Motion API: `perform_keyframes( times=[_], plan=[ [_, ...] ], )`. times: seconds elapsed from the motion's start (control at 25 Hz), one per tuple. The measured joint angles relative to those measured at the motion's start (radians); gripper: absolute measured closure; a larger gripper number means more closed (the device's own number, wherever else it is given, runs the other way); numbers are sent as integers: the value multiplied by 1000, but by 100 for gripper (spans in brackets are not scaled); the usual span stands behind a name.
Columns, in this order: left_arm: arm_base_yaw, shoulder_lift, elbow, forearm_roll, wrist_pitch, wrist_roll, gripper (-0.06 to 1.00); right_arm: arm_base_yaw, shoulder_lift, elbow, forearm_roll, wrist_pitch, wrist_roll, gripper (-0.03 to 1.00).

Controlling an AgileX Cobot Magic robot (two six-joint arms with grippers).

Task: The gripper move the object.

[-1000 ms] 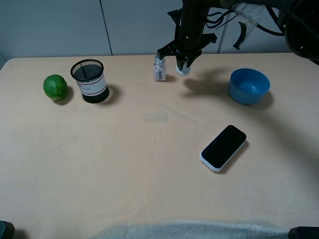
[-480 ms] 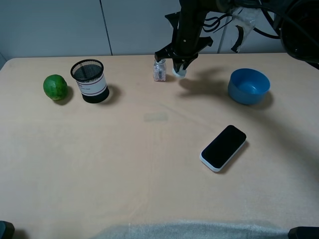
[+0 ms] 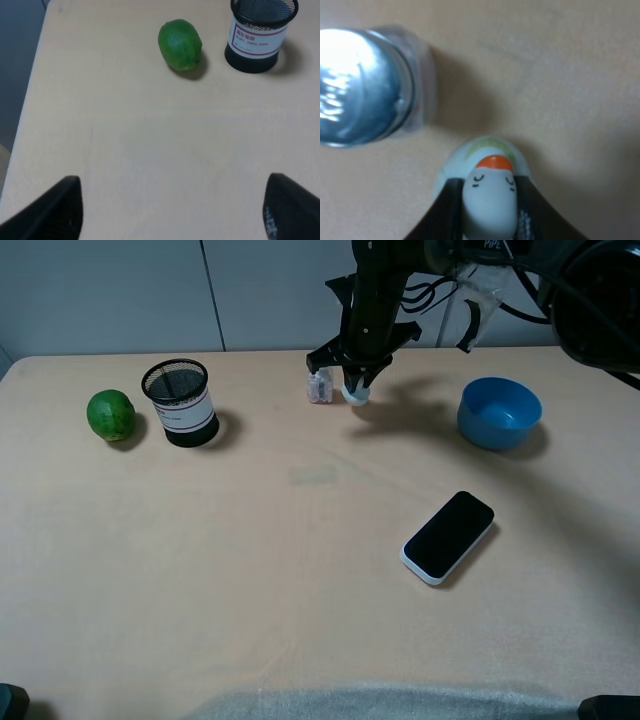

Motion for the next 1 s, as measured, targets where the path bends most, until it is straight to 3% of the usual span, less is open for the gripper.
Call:
perform_keyframes(
  times=[1.0],
  plan=[
    [0,0,0,0,0,0,15,0,14,0,1,2,-9,81]
  ],
)
